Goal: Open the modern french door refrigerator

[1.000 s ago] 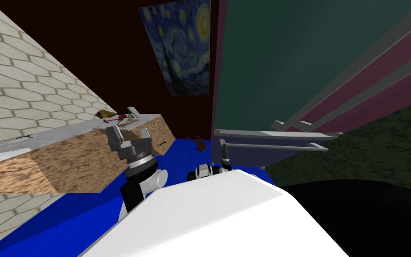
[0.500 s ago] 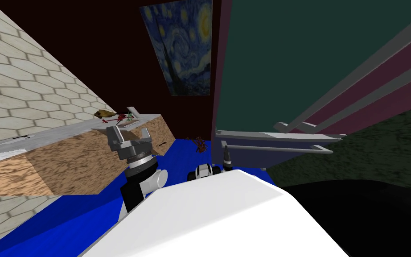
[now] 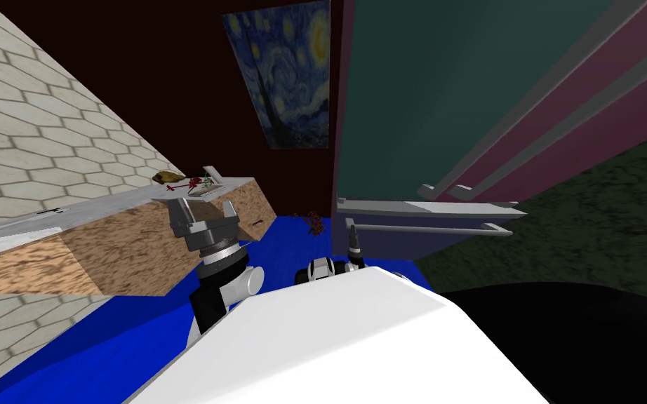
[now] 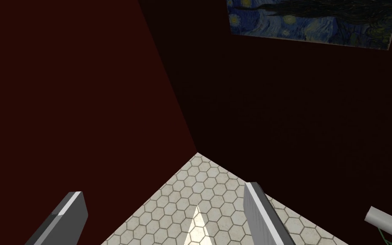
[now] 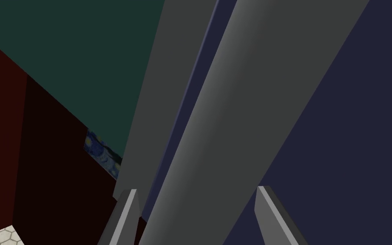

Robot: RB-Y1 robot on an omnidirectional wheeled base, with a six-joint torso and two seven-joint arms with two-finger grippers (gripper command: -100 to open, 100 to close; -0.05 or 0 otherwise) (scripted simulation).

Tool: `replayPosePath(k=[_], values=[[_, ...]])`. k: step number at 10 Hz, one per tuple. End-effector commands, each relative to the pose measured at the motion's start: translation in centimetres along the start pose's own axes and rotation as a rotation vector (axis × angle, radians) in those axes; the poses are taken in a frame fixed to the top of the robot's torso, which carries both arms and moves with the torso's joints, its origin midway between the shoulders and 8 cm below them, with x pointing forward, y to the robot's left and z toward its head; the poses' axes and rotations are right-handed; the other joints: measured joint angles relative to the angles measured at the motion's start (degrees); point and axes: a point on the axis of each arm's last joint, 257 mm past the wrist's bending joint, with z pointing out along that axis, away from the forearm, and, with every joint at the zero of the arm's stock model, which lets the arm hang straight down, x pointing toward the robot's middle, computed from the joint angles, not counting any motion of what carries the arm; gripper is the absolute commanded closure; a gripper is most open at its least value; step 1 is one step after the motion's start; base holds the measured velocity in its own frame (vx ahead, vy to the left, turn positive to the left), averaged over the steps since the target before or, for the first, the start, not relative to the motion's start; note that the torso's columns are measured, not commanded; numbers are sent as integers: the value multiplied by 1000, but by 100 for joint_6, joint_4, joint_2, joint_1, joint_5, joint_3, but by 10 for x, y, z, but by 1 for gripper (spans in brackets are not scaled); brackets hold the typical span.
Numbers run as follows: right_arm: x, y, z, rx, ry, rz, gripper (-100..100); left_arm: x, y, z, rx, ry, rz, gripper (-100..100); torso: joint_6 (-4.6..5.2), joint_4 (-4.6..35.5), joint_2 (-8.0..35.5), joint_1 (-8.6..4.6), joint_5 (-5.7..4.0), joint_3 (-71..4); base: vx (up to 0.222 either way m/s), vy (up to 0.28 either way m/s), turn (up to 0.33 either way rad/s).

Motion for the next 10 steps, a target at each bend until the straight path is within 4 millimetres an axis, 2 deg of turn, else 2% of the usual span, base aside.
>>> replayPosePath(k=[1,3,4,5,6,9,10], values=[[-7,5,2,-21,-15,-5,100,0,0,0,0,0,0,0,-2,1,-4,7,4,-4,-83,11,-13],[-18,8,12,-35,-31,-4,100,0,0,0,0,0,0,0,-5,-5,-14,1,1,-10,-127,5,-24],[-14,4,13,-18,-18,1,100,0,0,0,0,0,0,0,-5,-4,6,9,-1,4,-72,12,-5],[-1,5,4,-43,32,-16,100,0,0,0,0,0,0,0,-3,5,-8,9,7,-5,-57,-15,361],[0,6,5,-44,35,-18,100,0,0,0,0,0,0,0,-31,2,-10,20,2,-6,-62,-42,279],[28,5,-12,-84,139,-63,100,0,0,0,0,0,0,0,-30,-1,-11,41,4,-4,-71,-32,331],[32,7,-14,-91,144,-71,100,0,0,0,0,0,0,0,-38,-2,-12,41,2,-5,-64,-32,310]])
